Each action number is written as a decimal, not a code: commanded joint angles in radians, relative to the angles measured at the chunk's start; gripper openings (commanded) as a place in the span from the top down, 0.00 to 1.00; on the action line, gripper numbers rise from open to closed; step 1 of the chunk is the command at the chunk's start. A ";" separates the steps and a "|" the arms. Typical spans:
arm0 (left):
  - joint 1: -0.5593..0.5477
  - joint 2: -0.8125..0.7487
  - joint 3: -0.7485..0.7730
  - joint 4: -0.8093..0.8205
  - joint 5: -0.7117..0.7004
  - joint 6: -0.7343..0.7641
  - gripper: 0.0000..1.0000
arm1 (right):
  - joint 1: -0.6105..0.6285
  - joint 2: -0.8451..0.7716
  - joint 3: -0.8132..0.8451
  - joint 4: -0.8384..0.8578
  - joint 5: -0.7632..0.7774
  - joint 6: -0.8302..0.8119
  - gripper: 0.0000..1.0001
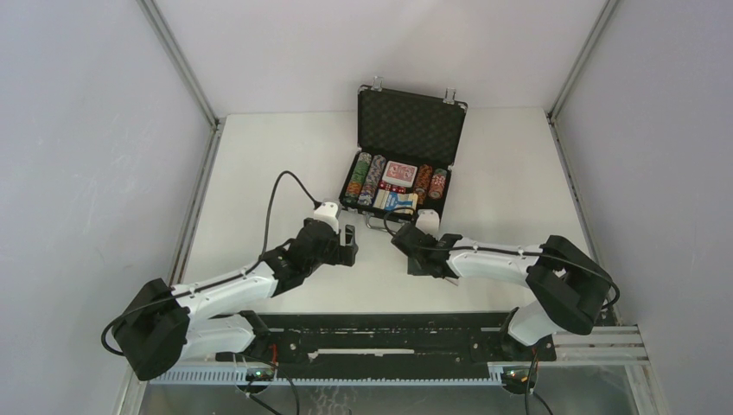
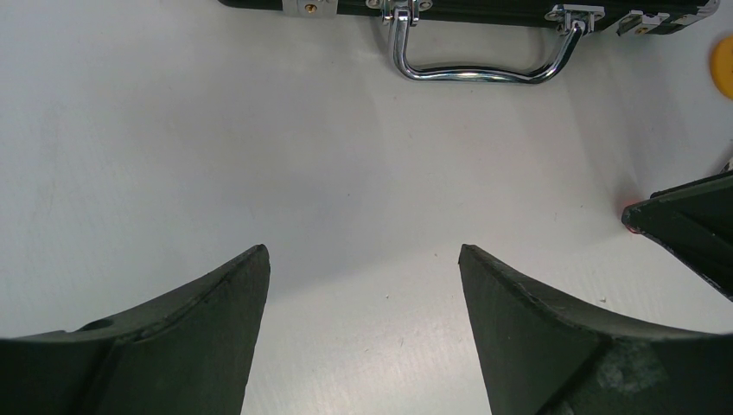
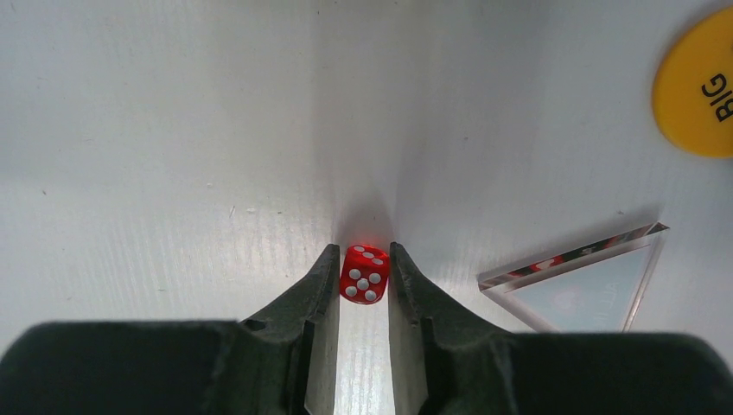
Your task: Pack up texas hold em set
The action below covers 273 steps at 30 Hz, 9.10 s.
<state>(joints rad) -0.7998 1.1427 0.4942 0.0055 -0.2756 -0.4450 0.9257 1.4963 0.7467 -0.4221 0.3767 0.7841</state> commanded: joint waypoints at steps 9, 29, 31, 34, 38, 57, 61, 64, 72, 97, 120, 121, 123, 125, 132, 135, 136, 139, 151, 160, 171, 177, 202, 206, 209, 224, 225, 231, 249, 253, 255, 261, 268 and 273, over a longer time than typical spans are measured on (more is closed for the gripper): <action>-0.003 -0.009 0.049 0.036 0.009 -0.010 0.15 | -0.031 -0.042 0.120 -0.004 0.013 -0.092 0.80; -0.003 0.024 0.053 0.037 -0.015 0.005 0.15 | -0.401 0.395 0.698 -0.014 -0.128 -0.397 0.80; -0.002 0.029 0.056 0.035 -0.024 0.009 0.15 | -0.419 0.433 0.735 -0.015 -0.134 -0.408 0.80; -0.002 0.035 0.059 0.033 -0.029 0.012 0.15 | -0.442 0.479 0.781 -0.029 -0.150 -0.415 0.80; -0.003 0.040 0.060 0.029 -0.041 0.016 0.15 | -0.453 0.507 0.808 -0.026 -0.167 -0.425 0.80; -0.002 0.048 0.063 0.029 -0.041 0.019 0.15 | -0.461 0.521 0.803 0.021 -0.222 -0.411 0.43; -0.003 0.045 0.063 0.028 -0.037 0.017 0.15 | -0.460 0.412 0.714 0.074 -0.212 -0.404 0.42; -0.002 0.042 0.062 0.029 -0.027 0.014 0.15 | -0.456 0.296 0.615 0.101 -0.182 -0.394 0.41; -0.003 0.025 0.059 0.035 0.008 0.001 0.15 | -0.450 -0.028 0.250 0.064 -0.098 -0.349 0.28; -0.003 0.031 0.055 0.057 0.102 -0.041 0.15 | -0.202 -0.191 -0.132 -0.016 -0.057 -0.116 0.08; -0.003 0.049 0.062 0.060 0.113 -0.047 0.16 | -0.110 -0.196 -0.133 -0.066 -0.021 -0.081 0.14; -0.003 0.049 0.061 0.060 0.113 -0.045 0.16 | -0.110 -0.200 -0.133 -0.068 -0.022 -0.080 0.14; -0.003 0.049 0.062 0.060 0.114 -0.046 0.16 | -0.105 -0.205 -0.133 -0.078 -0.022 -0.079 0.16; -0.003 0.048 0.062 0.060 0.114 -0.045 0.16 | -0.101 -0.205 -0.133 -0.088 -0.023 -0.073 0.16; -0.003 0.045 0.062 0.060 0.118 -0.047 0.16 | -0.077 -0.179 -0.137 -0.090 -0.004 -0.053 0.20; -0.003 0.042 0.060 0.060 0.115 -0.046 0.16 | -0.076 -0.168 -0.138 -0.083 -0.005 -0.049 0.25; -0.003 0.042 0.060 0.059 0.114 -0.046 0.16 | -0.075 -0.168 -0.137 -0.082 -0.005 -0.048 0.28; -0.003 0.040 0.060 0.059 0.113 -0.046 0.16 | -0.074 -0.170 -0.137 -0.083 -0.001 -0.046 0.35; -0.003 0.044 0.062 0.057 0.115 -0.046 0.16 | -0.074 -0.312 -0.084 -0.140 0.018 -0.075 0.45; -0.003 0.048 0.062 0.057 0.112 -0.044 0.16 | -0.148 -0.219 0.111 -0.082 -0.016 -0.235 0.46; -0.003 0.065 0.066 0.056 0.107 -0.041 0.16 | -0.303 0.243 0.571 -0.050 -0.106 -0.426 0.46; -0.003 0.064 0.067 0.049 0.087 -0.033 0.16 | -0.330 0.445 0.814 -0.097 -0.138 -0.456 0.45; -0.003 0.053 0.066 0.046 0.084 -0.029 0.16 | -0.387 0.082 0.355 -0.030 -0.037 -0.377 0.15; -0.003 0.064 0.068 0.053 0.104 -0.035 0.16 | -0.420 0.006 0.214 -0.014 -0.017 -0.327 0.15; -0.003 0.069 0.069 0.058 0.120 -0.040 0.16 | -0.463 -0.029 0.120 0.004 -0.025 -0.298 0.14; -0.003 0.060 0.066 0.063 0.135 -0.045 0.16 | -0.580 -0.073 -0.025 0.008 -0.068 -0.200 0.09; -0.003 0.060 0.065 0.063 0.134 -0.045 0.16 | -0.582 -0.067 -0.026 0.008 -0.069 -0.196 0.09; -0.003 0.061 0.065 0.064 0.133 -0.044 0.16 | -0.587 -0.047 -0.038 0.015 -0.088 -0.183 0.20; -0.003 0.087 0.071 0.068 0.138 -0.045 0.16 | -0.571 -0.043 -0.064 0.074 -0.135 -0.208 0.42; -0.003 0.089 0.072 0.068 0.139 -0.046 0.16 | -0.560 -0.044 -0.064 0.073 -0.125 -0.207 0.44; -0.003 0.091 0.072 0.068 0.139 -0.046 0.16 | -0.559 -0.053 -0.064 0.064 -0.119 -0.203 0.36; -0.003 0.091 0.072 0.068 0.143 -0.047 0.16 | -0.540 -0.082 -0.064 0.030 -0.116 -0.201 0.19; -0.003 0.086 0.070 0.067 0.142 -0.046 0.16 | -0.479 -0.064 -0.063 0.007 -0.095 -0.180 0.29; -0.003 0.086 0.072 0.068 0.142 -0.046 0.16 | -0.458 -0.051 -0.063 0.006 -0.096 -0.169 0.34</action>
<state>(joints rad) -0.7998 1.2304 0.5014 0.0418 -0.1452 -0.4747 0.4534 1.4364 0.6926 -0.3996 0.2817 0.5850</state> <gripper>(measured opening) 0.842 0.683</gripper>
